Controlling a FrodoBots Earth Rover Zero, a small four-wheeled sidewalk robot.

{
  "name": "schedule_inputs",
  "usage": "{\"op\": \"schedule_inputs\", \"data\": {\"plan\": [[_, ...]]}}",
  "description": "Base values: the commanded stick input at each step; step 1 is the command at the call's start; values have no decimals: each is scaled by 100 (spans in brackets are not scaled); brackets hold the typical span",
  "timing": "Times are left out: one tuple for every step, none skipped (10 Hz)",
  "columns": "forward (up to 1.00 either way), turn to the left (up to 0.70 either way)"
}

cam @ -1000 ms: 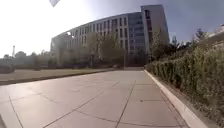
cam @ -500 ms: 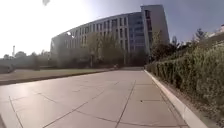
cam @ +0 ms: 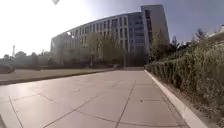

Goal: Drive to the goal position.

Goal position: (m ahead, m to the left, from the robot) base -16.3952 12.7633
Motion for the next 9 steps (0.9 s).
{"op": "schedule_inputs", "data": {"plan": [[4,0],[4,0],[4,0],[4,0],[4,0],[4,0],[4,0],[3,0],[0,0]]}}
